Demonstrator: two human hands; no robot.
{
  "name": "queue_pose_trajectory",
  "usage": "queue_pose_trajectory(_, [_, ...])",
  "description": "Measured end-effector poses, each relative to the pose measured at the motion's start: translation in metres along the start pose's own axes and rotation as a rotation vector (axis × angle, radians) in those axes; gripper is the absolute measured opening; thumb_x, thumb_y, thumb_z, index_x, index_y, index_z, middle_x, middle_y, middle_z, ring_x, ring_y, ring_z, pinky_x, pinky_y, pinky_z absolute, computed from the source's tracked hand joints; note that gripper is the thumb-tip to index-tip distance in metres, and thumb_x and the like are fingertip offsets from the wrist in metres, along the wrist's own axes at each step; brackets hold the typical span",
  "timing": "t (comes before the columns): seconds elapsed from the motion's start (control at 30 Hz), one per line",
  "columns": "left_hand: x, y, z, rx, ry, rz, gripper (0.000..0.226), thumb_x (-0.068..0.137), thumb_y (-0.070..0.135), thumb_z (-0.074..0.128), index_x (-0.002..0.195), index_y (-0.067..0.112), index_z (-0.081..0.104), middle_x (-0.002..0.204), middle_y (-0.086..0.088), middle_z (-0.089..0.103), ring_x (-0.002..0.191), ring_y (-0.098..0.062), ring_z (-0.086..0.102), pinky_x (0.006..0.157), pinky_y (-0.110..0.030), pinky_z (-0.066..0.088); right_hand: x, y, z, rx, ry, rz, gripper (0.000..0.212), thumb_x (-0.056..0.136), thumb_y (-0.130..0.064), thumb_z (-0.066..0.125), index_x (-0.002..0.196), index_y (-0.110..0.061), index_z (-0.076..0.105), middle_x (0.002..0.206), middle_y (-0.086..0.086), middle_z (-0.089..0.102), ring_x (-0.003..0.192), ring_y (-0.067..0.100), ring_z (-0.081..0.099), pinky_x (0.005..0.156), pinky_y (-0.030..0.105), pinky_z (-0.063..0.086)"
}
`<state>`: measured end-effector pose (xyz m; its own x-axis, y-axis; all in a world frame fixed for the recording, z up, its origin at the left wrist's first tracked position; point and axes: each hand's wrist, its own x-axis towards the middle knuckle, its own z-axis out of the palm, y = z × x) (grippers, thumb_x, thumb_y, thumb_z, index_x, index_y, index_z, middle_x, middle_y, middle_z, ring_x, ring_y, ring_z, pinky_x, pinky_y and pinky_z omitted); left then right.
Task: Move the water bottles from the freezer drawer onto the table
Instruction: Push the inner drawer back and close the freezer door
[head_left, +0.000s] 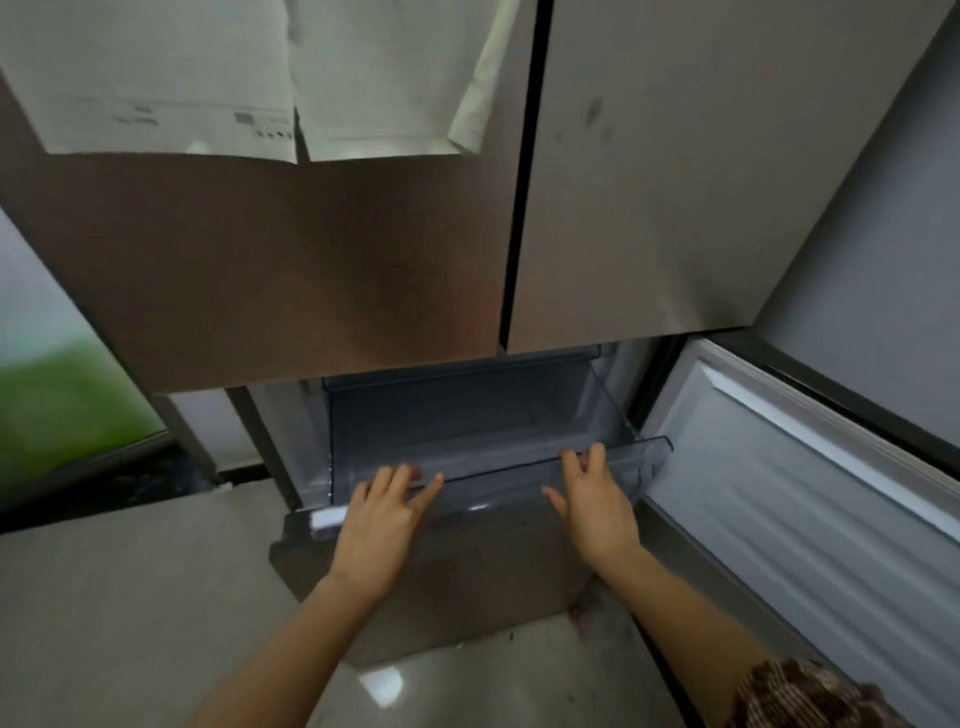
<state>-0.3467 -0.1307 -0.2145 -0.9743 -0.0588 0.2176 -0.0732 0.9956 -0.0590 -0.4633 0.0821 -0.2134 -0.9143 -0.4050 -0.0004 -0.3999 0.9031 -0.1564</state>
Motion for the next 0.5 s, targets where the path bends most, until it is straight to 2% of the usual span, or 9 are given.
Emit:
queue_pose_trajectory(0.17, [0.042,0.002,0.003,0.013,0.019,-0.227,0.056,0.058,0.007,0.088,0.112,0.009,0.072,0.074,-0.008,0.064,0.064,-0.03,0.062,0.052,-0.03,0.047,0.048,0.002,0.003,0.111,0.045,-0.118,0.047,0.098,-0.027,0.045,0.14,-0.009,0.032,0.133,0.013,0.037,0.102,0.029,0.056,0.072,0.033,0.047])
queue_pose_trajectory(0.27, [0.065,-0.004,0.006,0.032,-0.003,-0.307,0.052,0.056,-0.001,0.085,0.106,0.006,0.073,0.075,-0.013,0.064,0.065,-0.034,0.062,0.05,-0.032,0.049,0.071,0.001,0.006,0.141,0.038,-0.161,0.049,0.096,-0.02,0.046,0.14,-0.006,0.03,0.136,0.015,0.035,0.1,0.029,0.055,0.069,0.034,0.046])
queue_pose_trajectory(0.33, [0.075,-0.005,0.012,-0.019,-0.071,-0.358,0.055,0.071,0.0,0.073,0.124,0.007,0.063,0.093,-0.017,0.065,0.084,-0.037,0.062,0.062,-0.038,0.051,0.086,0.003,0.009,0.142,0.013,-0.196,0.053,0.094,-0.018,0.047,0.141,-0.006,0.026,0.139,0.016,0.032,0.104,0.031,0.052,0.07,0.033,0.044])
queue_pose_trajectory(0.4, [0.08,-0.007,0.025,-0.09,-0.141,-0.411,0.067,0.085,0.007,0.058,0.147,0.012,0.034,0.122,-0.017,0.054,0.108,-0.036,0.053,0.081,-0.041,0.048,0.1,0.005,0.011,0.152,-0.018,-0.224,0.065,0.091,-0.016,0.051,0.146,-0.009,0.018,0.141,0.016,0.03,0.111,0.032,0.049,0.077,0.034,0.045])
queue_pose_trajectory(0.5, [0.088,-0.007,0.035,-0.179,-0.182,-0.472,0.078,0.091,0.017,0.052,0.153,0.013,0.006,0.146,-0.017,0.028,0.127,-0.035,0.035,0.096,-0.039,0.042,0.117,0.005,0.013,0.164,-0.035,-0.24,0.083,0.085,-0.019,0.059,0.15,-0.013,0.008,0.145,0.017,0.029,0.119,0.033,0.047,0.09,0.036,0.045])
